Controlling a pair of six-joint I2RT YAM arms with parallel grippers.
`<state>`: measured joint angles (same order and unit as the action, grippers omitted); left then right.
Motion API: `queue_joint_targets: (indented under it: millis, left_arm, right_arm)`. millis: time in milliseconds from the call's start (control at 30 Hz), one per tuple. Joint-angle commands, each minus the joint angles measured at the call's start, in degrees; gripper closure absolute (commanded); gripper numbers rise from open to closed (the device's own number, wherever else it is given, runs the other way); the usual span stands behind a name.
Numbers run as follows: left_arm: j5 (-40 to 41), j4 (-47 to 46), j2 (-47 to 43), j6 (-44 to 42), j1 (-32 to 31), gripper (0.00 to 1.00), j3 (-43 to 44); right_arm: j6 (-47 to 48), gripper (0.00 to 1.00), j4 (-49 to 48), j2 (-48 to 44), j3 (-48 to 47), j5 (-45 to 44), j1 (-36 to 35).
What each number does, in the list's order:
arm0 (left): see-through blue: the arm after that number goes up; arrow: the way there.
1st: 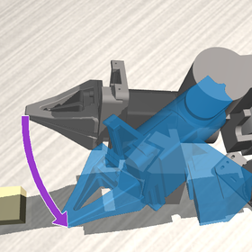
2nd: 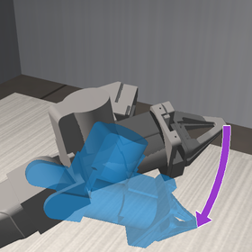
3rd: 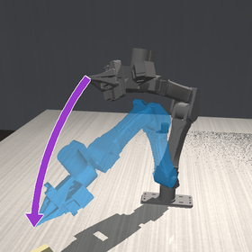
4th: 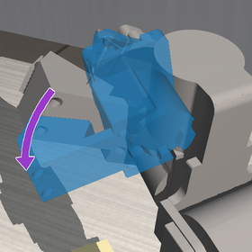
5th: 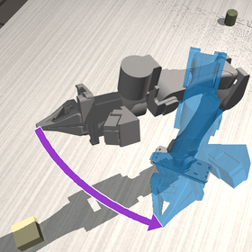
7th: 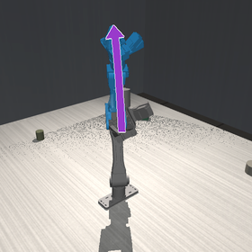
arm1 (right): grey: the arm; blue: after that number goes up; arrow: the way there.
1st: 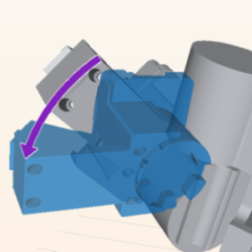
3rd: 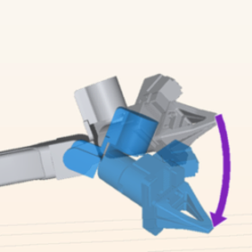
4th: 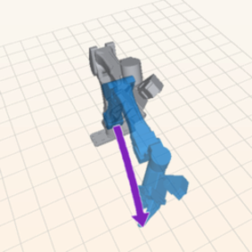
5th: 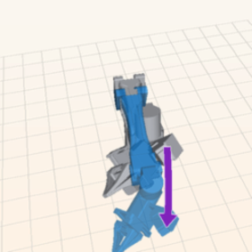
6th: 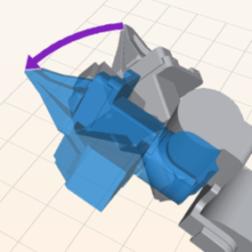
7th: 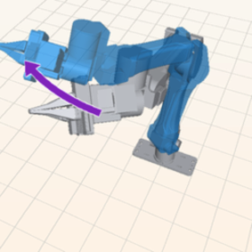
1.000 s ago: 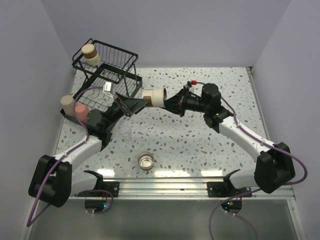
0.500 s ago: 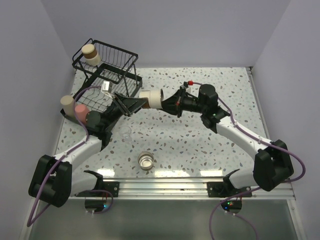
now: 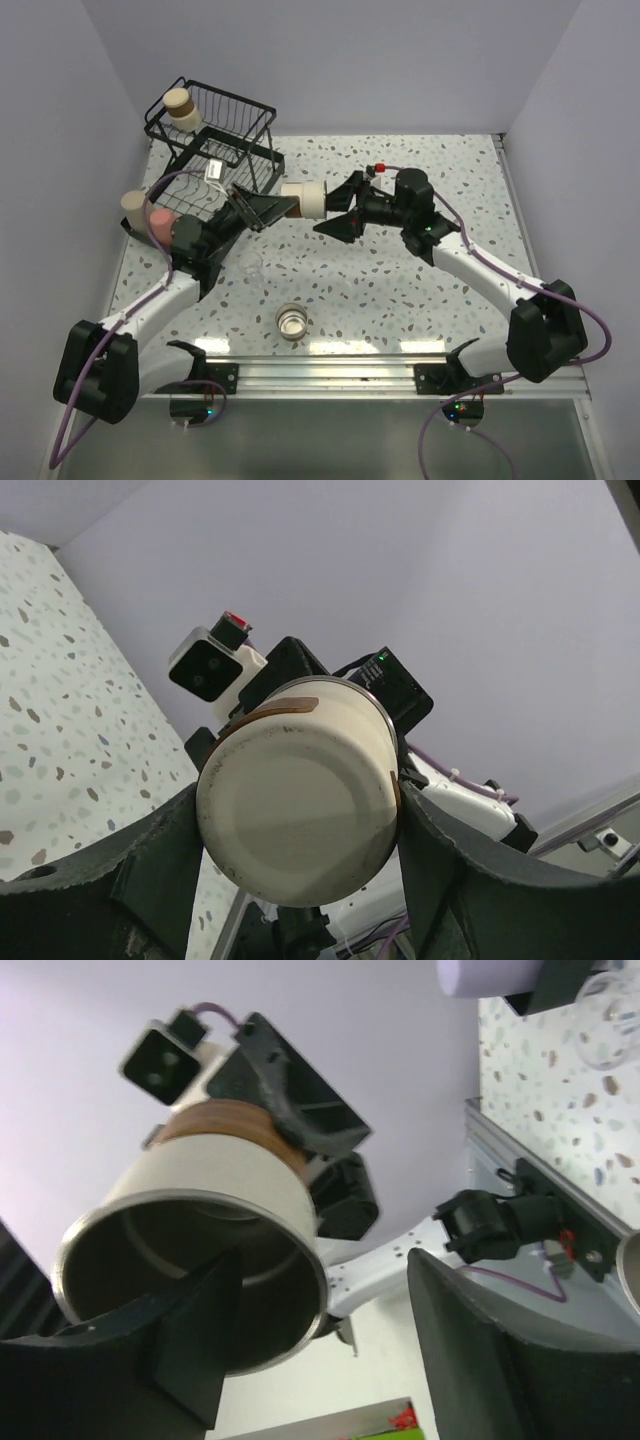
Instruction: Load the cups into the dish rack
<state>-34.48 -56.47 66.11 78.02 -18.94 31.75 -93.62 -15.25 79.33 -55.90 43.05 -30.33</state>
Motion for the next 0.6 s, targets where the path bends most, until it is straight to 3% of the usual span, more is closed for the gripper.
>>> queue_joint_targets:
  millis: [0,67,200,233,300,433,567]
  left_arm:
    - [-1.55,9.94,-2.64,-8.22,0.3,1.0,7.51]
    - [-1.82,17.95,-3.0,-13.14,1.18,1.0,10.25]
    - [-4.27,26.56,-1.95,-18.06,6.97,1.0,17.98]
    - [-4.28,33.11,-1.6,-21.73,8.03,1.0,19.91]
    - [-3.06,39.91,0.24,-28.66,10.49,1.0,26.94]
    - [2.56,62.19,6.74,-41.76,11.64,1.0,43.1]
    - [8.37,72.45,15.34,-48.92,11.82,1.0,59.96]
  right_arm:
    - [6.77,0.28,8.64,-1.98,-3.51,0.72,0.35]
    - [10.55,0.21,13.63,-2.6,-4.92,0.64,0.62]
    - [15.39,0.2,20.77,-4.09,-5.97,0.64,2.2]
    - [17.32,0.2,22.17,-4.53,-5.71,0.46,2.46]
    - [19.08,0.2,25.96,-5.94,-5.19,0.19,3.25]
    - [21.72,0.2,29.3,-7.61,-3.26,0.11,4.4]
    - [23.48,0.21,31.24,-7.87,-4.13,-0.07,4.93]
